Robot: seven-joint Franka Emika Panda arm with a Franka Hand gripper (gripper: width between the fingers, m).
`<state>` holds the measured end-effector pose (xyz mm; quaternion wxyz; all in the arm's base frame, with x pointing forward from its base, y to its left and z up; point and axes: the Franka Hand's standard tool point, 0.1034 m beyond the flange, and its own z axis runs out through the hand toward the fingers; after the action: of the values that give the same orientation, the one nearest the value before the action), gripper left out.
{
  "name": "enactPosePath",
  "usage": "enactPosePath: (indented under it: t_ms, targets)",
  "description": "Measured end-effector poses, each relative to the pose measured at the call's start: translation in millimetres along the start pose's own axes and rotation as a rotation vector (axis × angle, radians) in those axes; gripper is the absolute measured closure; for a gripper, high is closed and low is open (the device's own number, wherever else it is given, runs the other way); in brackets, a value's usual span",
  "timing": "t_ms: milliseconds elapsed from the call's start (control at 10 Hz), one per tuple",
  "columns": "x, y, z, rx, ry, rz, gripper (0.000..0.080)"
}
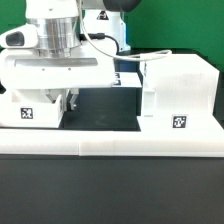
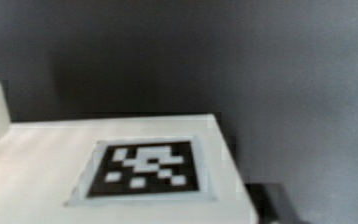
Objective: Assemble drawer
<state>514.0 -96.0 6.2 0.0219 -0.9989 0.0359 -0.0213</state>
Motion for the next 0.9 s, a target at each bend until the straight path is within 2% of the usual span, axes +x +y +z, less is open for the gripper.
enactPosePath:
  t_ms: [100,700,800,900]
  targets:
    - [0.2,0.1,-0.2,0.000,0.000,0.000,0.0758]
    - [0.9,-1.1,-1.1,-0.002,0.001,-0.008,0.0758]
    - [3.6,-10.4,-7.3,-0.005,0.001,-0.054,0.0758]
    - [4.2,-17.2,-15.6,0.002,0.002,-0.092,0.0758]
